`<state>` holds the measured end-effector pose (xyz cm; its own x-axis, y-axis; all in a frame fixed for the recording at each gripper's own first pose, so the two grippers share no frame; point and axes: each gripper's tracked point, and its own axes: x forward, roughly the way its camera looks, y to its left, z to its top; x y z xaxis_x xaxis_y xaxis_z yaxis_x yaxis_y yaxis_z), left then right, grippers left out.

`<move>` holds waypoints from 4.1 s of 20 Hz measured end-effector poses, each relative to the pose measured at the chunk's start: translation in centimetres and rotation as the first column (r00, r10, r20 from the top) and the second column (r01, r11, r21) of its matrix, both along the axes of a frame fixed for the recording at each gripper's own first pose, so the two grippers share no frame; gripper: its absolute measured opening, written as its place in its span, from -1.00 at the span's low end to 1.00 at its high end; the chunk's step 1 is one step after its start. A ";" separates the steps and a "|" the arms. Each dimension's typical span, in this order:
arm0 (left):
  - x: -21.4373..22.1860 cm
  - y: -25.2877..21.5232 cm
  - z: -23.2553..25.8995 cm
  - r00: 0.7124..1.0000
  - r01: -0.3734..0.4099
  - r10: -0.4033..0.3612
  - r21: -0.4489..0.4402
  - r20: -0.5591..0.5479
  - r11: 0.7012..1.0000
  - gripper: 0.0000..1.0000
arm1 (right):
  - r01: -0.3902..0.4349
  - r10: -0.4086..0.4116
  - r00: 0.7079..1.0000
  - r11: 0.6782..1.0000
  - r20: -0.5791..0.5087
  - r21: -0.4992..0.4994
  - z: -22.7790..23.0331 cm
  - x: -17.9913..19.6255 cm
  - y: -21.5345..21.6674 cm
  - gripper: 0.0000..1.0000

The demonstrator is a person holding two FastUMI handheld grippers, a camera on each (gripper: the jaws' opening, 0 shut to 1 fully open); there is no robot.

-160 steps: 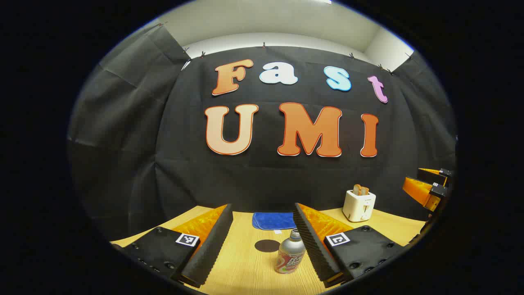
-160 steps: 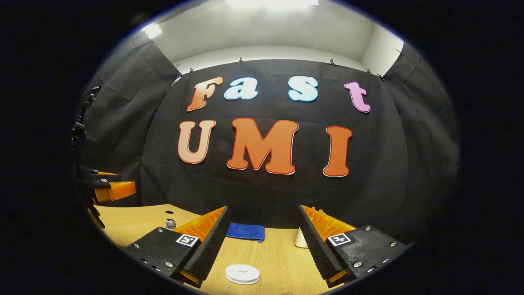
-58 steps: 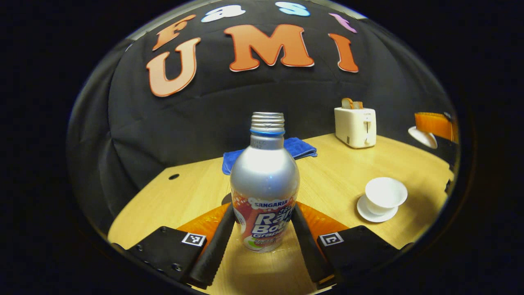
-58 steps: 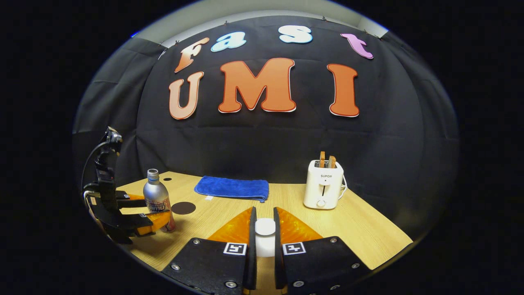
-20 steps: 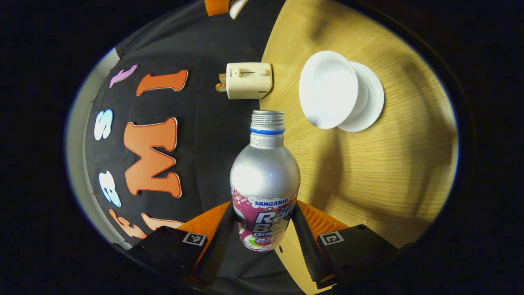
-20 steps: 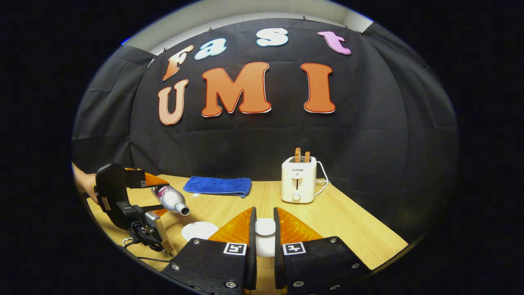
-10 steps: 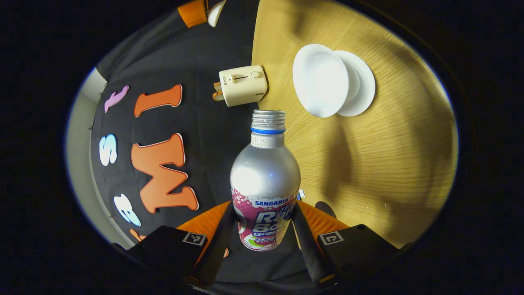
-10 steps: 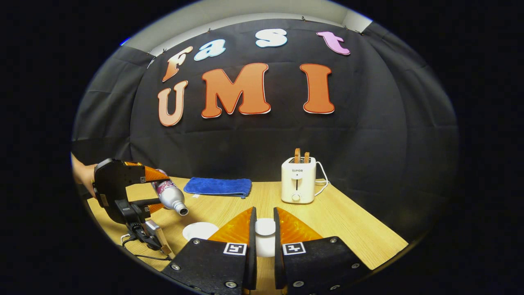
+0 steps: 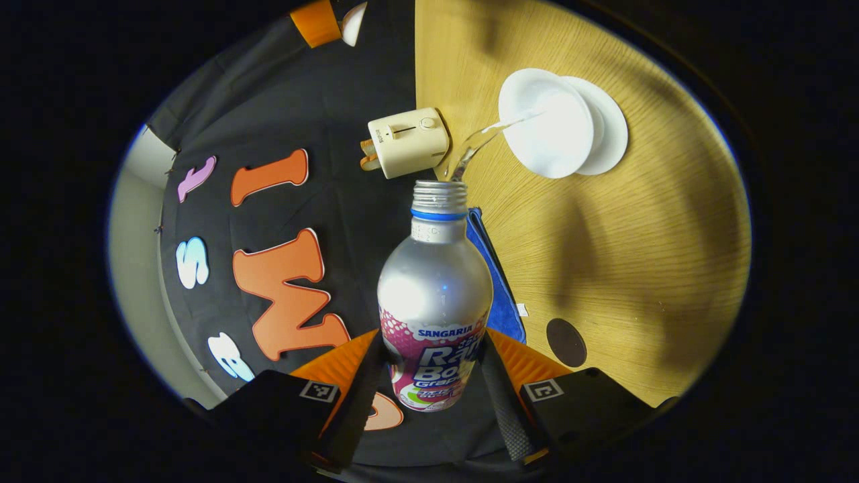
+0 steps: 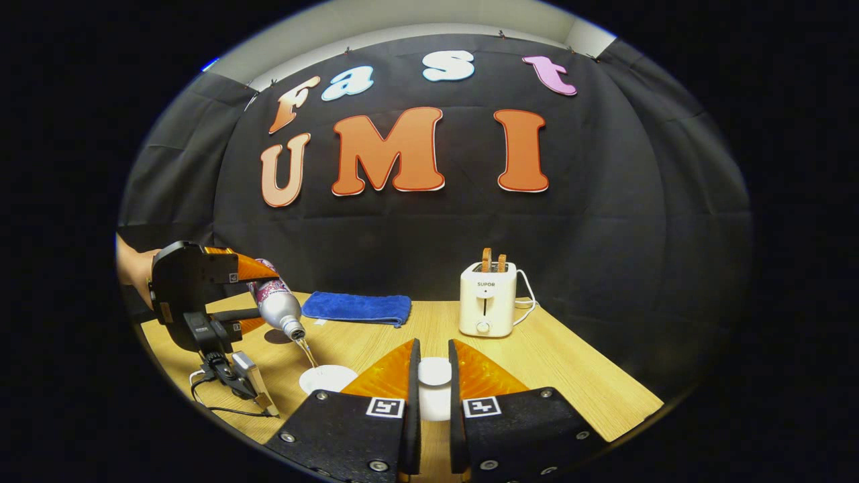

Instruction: Open the teacup lid with one hand, grasp the water bottle and pour water into the teacup with the other hand; after pouring, place the water bottle on the coaster and then close the teacup lid.

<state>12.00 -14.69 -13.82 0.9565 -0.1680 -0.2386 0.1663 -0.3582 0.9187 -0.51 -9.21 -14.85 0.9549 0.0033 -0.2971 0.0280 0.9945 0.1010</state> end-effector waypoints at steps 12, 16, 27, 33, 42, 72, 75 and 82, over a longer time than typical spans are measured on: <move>0.4 -0.6 1.4 0.999 0.030 -0.034 0.084 0.042 0.996 0.70 | -0.027 0.027 1.000 1.000 0.013 0.000 0.2 0.0 0.2 -0.65; 0.7 -0.7 2.1 0.998 0.033 -0.039 0.106 0.056 0.994 0.70 | -0.025 0.025 1.000 1.000 0.013 0.001 0.2 0.0 0.2 -0.65; 1.5 -1.2 2.5 0.995 0.052 -0.065 0.159 0.079 0.986 0.69 | -0.032 0.032 1.000 0.999 0.001 0.005 -0.1 -0.1 0.3 -0.65; 1.3 -1.7 1.9 0.993 0.069 -0.087 0.195 0.085 0.978 0.69 | -0.038 0.038 0.999 0.999 0.002 0.012 -0.2 -0.2 0.4 -0.65; 0.7 -3.1 0.7 0.987 0.109 -0.131 0.211 0.093 0.972 0.69 | -0.053 0.054 0.999 0.998 -0.009 0.019 -0.5 -0.2 0.6 -0.65; 1.1 -0.1 3.7 0.992 0.052 -0.002 -0.404 0.123 0.913 0.68 | -0.073 0.073 0.997 0.997 -0.014 0.008 0.1 1.2 4.2 -0.65; 1.5 1.5 5.7 0.980 0.061 0.050 -0.527 0.193 0.848 0.67 | -0.081 0.081 0.997 0.997 -0.006 0.009 0.4 1.7 5.1 -0.65; 1.9 5.0 8.3 0.961 0.056 0.183 -0.795 0.207 0.603 0.67 | -0.107 0.107 0.994 0.994 0.001 0.001 0.8 3.0 7.7 -0.65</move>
